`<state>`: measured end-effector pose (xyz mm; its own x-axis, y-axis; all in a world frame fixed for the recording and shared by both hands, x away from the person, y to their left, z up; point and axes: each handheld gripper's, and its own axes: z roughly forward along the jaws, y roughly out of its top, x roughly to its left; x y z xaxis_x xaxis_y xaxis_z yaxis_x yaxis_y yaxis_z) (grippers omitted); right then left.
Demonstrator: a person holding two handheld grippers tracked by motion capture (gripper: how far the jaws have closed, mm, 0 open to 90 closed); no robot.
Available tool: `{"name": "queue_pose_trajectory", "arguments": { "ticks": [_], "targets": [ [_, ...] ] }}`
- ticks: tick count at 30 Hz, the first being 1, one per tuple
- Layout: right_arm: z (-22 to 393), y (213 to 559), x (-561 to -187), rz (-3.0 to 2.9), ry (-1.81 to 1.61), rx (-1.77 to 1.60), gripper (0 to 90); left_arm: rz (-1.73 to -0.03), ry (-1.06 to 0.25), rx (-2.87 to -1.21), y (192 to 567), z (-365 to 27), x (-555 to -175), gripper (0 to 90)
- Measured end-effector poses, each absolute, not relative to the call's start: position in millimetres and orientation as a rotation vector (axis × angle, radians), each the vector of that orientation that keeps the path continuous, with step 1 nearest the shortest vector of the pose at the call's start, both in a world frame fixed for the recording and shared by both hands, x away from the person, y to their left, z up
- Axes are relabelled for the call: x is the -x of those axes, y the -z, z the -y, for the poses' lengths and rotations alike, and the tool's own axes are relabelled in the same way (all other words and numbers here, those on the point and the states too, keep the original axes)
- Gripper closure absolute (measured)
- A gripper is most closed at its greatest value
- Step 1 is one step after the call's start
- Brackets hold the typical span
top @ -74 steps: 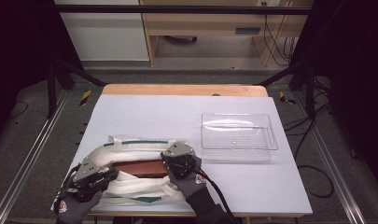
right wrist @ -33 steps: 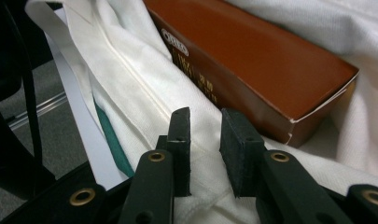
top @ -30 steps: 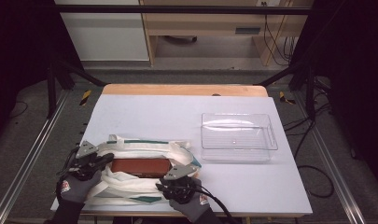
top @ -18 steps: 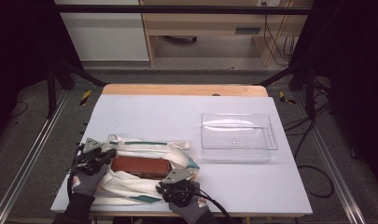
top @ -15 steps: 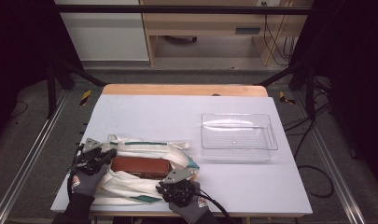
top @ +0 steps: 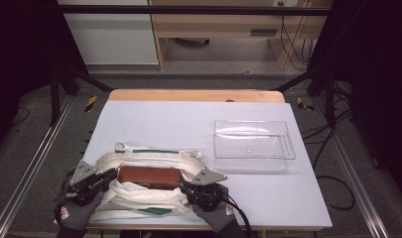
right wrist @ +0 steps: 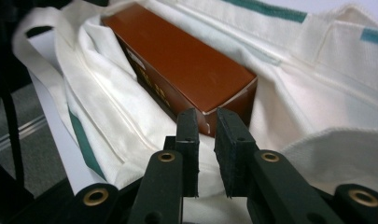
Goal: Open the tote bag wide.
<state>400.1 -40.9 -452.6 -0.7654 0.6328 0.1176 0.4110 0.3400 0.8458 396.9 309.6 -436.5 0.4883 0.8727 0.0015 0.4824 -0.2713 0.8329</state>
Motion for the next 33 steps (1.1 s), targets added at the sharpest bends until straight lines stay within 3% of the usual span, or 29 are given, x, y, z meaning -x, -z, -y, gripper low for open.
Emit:
{"name": "queue_pose_trajectory", "arguments": {
  "ticks": [7, 25, 28, 33],
  "targets": [
    [37.1, 464.7, -398.8, -2.394, -1.279, -0.941, 80.1, -1.123, -0.576, -2.008, 447.3, -313.0, -384.1, 84.0],
    [43.5, 483.9, -399.6, -2.361, -1.337, -1.013, 86.0, -1.151, -0.531, -2.013, 462.6, -315.8, -388.8, 85.3],
    [43.2, 474.4, -398.2, -2.372, -1.365, -0.990, 79.3, -1.149, -0.531, -1.970, 456.9, -318.4, -387.7, 82.9],
    [43.0, 447.0, -397.2, -2.286, -1.438, -0.917, 82.3, -1.123, -0.591, -1.871, 432.2, -323.9, -386.6, 77.2]
  ]
}}
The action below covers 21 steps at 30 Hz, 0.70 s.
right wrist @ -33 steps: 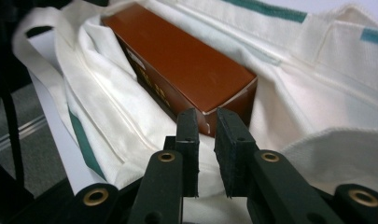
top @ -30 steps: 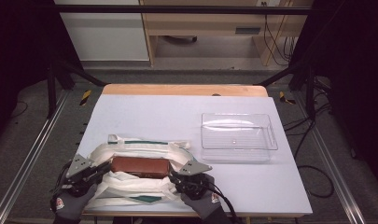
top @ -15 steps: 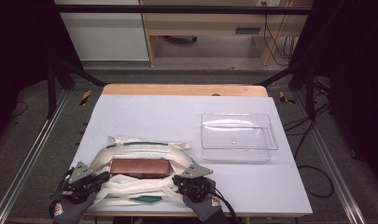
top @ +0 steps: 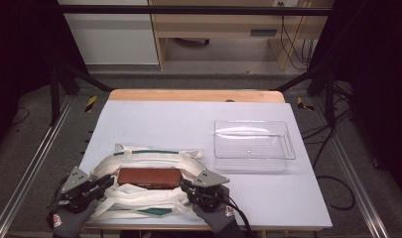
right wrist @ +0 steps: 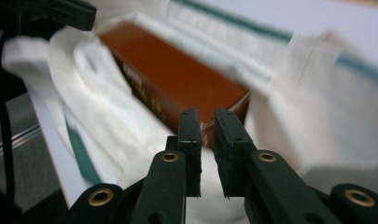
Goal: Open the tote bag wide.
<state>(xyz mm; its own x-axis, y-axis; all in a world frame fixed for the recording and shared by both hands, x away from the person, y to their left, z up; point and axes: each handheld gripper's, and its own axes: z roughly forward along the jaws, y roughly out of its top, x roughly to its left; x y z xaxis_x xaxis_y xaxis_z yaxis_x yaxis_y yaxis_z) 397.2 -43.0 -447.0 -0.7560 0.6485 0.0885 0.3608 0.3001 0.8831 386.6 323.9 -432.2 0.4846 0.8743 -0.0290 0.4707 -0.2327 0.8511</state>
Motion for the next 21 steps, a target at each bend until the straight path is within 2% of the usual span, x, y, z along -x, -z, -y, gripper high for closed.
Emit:
{"name": "queue_pose_trajectory", "arguments": {
  "ticks": [5, 9, 21],
  "targets": [
    [41.3, 436.6, -413.7, -2.226, -1.412, -0.970, 85.4, -1.171, -0.626, -1.895, 425.8, -331.5, -405.9, 79.7],
    [34.2, 448.8, -426.7, -2.235, -1.300, -1.008, 87.4, -1.189, -0.611, -1.910, 434.3, -333.5, -412.2, 83.1],
    [24.1, 472.0, -444.5, -2.253, -1.149, -1.068, 90.0, -1.200, -0.588, -1.934, 456.7, -330.1, -412.4, 83.0]
  ]
}}
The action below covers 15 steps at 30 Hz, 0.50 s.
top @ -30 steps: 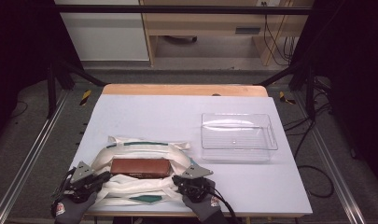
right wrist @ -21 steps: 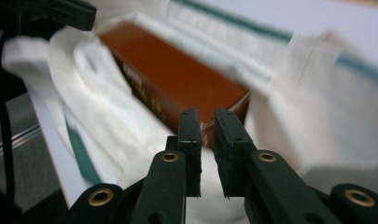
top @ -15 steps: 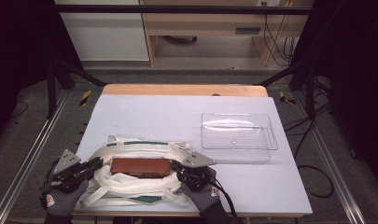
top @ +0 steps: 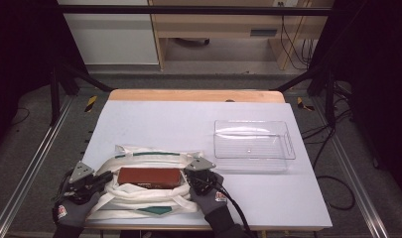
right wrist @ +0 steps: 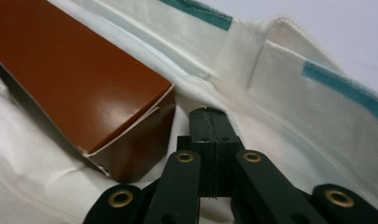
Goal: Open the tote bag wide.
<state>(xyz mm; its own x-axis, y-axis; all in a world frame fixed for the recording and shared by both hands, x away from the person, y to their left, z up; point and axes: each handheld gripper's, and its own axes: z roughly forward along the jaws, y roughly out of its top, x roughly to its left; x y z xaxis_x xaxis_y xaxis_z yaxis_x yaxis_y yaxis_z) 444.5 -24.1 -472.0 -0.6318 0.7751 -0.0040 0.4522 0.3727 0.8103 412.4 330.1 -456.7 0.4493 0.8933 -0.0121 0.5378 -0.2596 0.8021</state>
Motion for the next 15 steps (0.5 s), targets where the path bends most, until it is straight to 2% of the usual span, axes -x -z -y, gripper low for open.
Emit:
{"name": "queue_pose_trajectory", "arguments": {
  "ticks": [5, 9, 11, 13, 14, 15],
  "targets": [
    [24.4, 473.2, -445.9, -2.251, -1.155, -1.083, 90.0, -1.179, -0.580, -1.893, 454.9, -331.3, -411.8, 79.6],
    [28.1, 465.7, -441.7, -2.245, -1.229, -1.070, 83.4, -1.155, -0.610, -1.855, 444.6, -332.3, -409.4, 70.4],
    [32.1, 455.1, -435.1, -2.228, -1.309, -1.023, 77.0, -1.143, -0.627, -1.807, 433.3, -335.4, -408.4, 67.1],
    [33.4, 451.2, -433.6, -2.224, -1.330, -1.016, 75.1, -1.139, -0.631, -1.794, 430.3, -336.8, -408.3, 65.5],
    [35.8, 443.6, -432.1, -2.219, -1.380, -0.979, 68.2, -1.134, -0.639, -1.782, 425.6, -339.2, -409.0, 63.8],
    [35.8, 443.6, -432.1, -2.219, -1.380, -0.979, 68.2, -1.134, -0.639, -1.782, 425.6, -339.2, -409.0, 63.5]
  ]
}}
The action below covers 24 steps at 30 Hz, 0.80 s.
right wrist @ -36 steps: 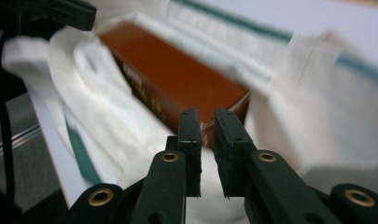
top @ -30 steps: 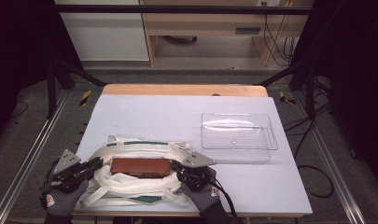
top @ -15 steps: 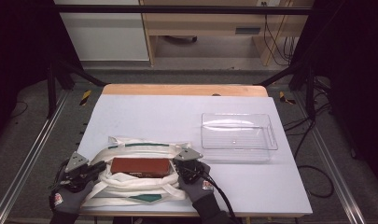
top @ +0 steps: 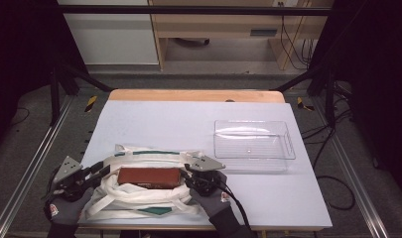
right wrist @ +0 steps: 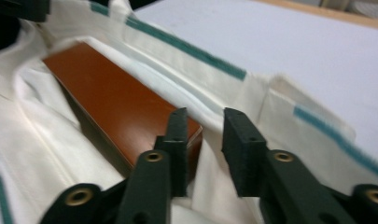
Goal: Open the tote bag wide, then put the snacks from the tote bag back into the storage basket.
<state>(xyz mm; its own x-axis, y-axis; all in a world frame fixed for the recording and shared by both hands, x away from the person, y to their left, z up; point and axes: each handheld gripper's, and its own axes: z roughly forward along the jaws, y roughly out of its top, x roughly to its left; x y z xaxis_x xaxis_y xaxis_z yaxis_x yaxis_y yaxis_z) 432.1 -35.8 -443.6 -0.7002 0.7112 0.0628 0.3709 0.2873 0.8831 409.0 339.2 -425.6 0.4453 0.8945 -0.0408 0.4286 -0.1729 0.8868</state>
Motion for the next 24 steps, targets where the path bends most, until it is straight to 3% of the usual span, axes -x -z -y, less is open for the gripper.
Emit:
{"name": "queue_pose_trajectory", "arguments": {
  "ticks": [2, 9, 24],
  "targets": [
    [35.5, 432.8, -431.5, -2.234, -1.393, -0.929, 58.9, -1.142, -0.634, -1.766, 420.9, -341.9, -412.3, 62.1],
    [32.6, 414.2, -433.7, -2.252, -1.460, -0.850, 43.5, -1.143, -0.627, -1.760, 407.4, -344.7, -428.2, 52.1],
    [8.7, 428.3, -439.0, -2.386, -1.372, -0.779, 31.7, -1.187, -0.601, -1.797, 413.3, -350.2, -449.5, 42.1]
  ]
}}
